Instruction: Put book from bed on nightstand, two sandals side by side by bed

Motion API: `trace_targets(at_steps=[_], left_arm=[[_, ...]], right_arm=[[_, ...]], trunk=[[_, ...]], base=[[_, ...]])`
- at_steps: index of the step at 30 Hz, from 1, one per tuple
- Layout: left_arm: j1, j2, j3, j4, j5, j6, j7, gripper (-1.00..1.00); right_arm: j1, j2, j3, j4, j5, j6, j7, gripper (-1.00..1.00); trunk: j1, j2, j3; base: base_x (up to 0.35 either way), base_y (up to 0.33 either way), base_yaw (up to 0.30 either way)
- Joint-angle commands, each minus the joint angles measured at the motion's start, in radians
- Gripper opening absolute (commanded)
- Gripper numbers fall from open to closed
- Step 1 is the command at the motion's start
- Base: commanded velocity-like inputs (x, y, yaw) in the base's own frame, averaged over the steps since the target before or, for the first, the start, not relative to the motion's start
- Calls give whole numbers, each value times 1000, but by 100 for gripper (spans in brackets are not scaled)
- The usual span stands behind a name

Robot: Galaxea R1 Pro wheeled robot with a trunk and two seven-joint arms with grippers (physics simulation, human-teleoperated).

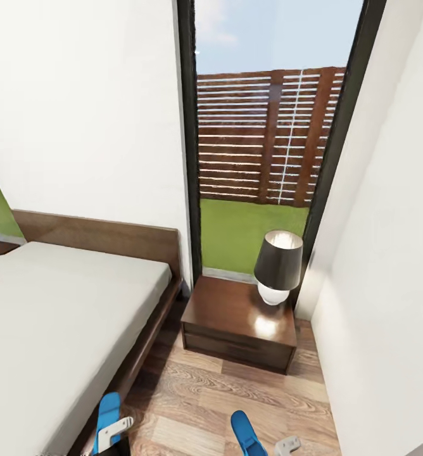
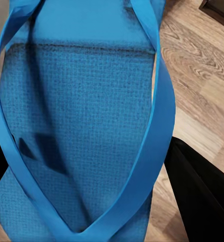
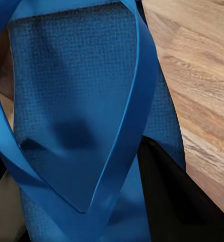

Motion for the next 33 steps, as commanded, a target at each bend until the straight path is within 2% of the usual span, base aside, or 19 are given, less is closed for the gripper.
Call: trace_targets(at_steps=[1,27,33], left_arm=[[-1,-2,3,0,1,-4,2,-100],[9,-15,1,0,-2,-7,2,-100],[29,-16,0,18,-4,-7,1,-100]], right_arm=[[0,0,-2,-3,2,8,4,-100],[0,-1,-2,-1,0,6,4,-100],[0,-1,-3,-1,0,5,3,-100]], trunk=[[1,-2,-2],[1,-2,-2],[1,-2,-2]], base=[[3,-151,42],[0,-25,6],[0,0,0]])
